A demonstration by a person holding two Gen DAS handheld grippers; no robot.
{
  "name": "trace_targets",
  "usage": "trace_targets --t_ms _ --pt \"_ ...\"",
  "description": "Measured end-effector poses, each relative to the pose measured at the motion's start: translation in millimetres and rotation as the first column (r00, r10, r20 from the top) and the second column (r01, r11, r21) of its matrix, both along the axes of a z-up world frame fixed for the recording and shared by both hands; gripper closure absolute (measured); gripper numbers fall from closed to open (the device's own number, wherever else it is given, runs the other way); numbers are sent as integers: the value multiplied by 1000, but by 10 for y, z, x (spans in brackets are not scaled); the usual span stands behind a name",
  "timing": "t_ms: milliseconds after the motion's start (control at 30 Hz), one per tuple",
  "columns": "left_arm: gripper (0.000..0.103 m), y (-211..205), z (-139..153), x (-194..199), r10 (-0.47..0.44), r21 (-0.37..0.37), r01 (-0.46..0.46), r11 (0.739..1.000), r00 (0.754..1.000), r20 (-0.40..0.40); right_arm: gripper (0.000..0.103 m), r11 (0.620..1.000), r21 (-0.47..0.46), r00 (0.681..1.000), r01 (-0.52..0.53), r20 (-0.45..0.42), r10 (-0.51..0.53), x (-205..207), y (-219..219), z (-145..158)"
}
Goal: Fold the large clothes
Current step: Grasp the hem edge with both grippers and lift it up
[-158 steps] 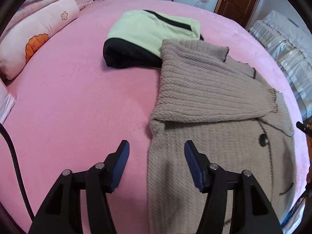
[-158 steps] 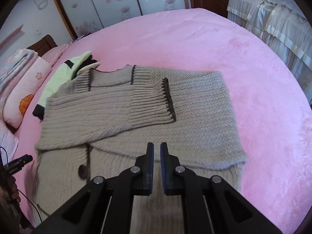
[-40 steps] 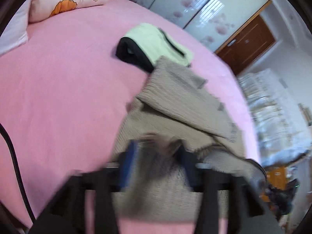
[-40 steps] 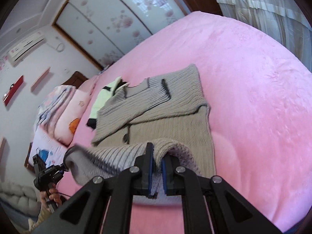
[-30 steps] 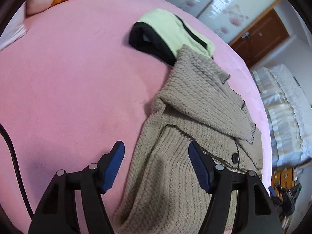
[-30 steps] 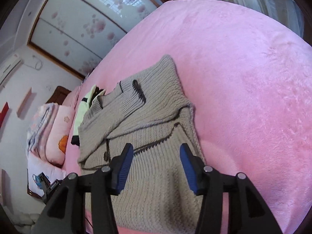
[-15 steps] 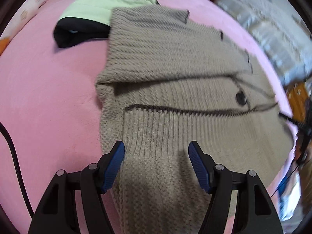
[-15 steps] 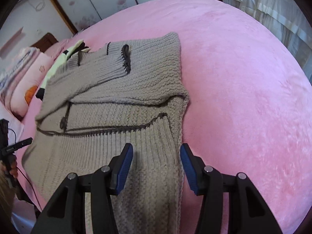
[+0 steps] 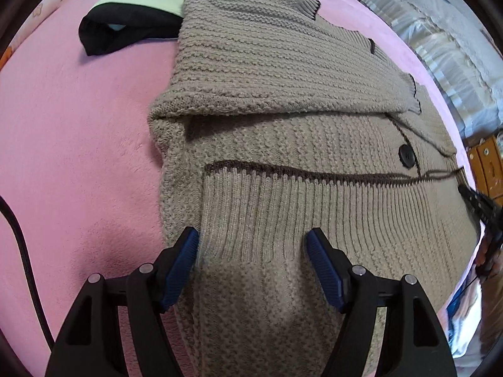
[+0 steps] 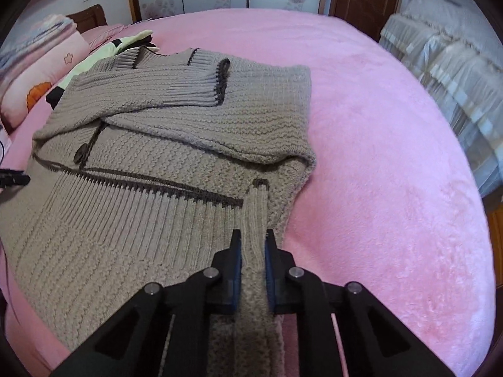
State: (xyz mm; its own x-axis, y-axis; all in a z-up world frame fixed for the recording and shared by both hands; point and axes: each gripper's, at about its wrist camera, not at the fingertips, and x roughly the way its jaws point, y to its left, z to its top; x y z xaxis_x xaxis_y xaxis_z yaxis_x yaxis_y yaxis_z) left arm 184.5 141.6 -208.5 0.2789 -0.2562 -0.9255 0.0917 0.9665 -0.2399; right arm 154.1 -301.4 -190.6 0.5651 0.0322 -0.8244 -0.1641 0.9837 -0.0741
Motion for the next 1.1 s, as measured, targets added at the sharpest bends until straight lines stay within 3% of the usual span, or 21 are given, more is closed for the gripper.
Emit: trace_targets --t_ms 67,133,167,233,333,400,600,700,833,1000,1100 --pt "42 27 12 -21 33 18 -33 999 999 1 93 1000 -14 1000 -4 31 4 -73 19 66" --pt "75 -71 54 -71 48 62 -49 997 999 21 93 1000 -29 997 4 75 -2 -176 23 158" --pt "86 -130 96 -118 52 80 -55 995 998 41 93 999 -35 996 6 94 -3 -225 25 202" --pt "92 -242 192 -220 64 139 -75 987 995 81 93 999 -32 991 14 135 -9 -332 29 309" --pt "93 -391 445 -483 74 197 -115 974 976 204 93 1000 -19 982 22 188 -18 -496 16 476" --pt "93 -431 694 -687 75 201 -140 969 951 300 93 1000 -3 975 22 220 -20 -587 6 595" --pt "94 -338 1382 -732 121 162 -216 963 883 454 94 1000 11 946 15 323 -18 -578 15 986" --pt "94 -335 1628 -397 118 184 -238 954 857 501 94 998 50 930 48 363 -63 -335 -57 1181" --pt "93 -444 1732 312 112 234 -274 933 839 532 94 989 121 917 90 378 -130 295 -197 1376" --pt "93 -623 1475 1244 119 313 -329 891 835 537 94 977 130 916 167 346 -202 1289 -177 1300" --pt "93 -668 1164 1758 167 313 -354 881 852 496 94 965 138 921 223 296 -255 1834 -152 1063"
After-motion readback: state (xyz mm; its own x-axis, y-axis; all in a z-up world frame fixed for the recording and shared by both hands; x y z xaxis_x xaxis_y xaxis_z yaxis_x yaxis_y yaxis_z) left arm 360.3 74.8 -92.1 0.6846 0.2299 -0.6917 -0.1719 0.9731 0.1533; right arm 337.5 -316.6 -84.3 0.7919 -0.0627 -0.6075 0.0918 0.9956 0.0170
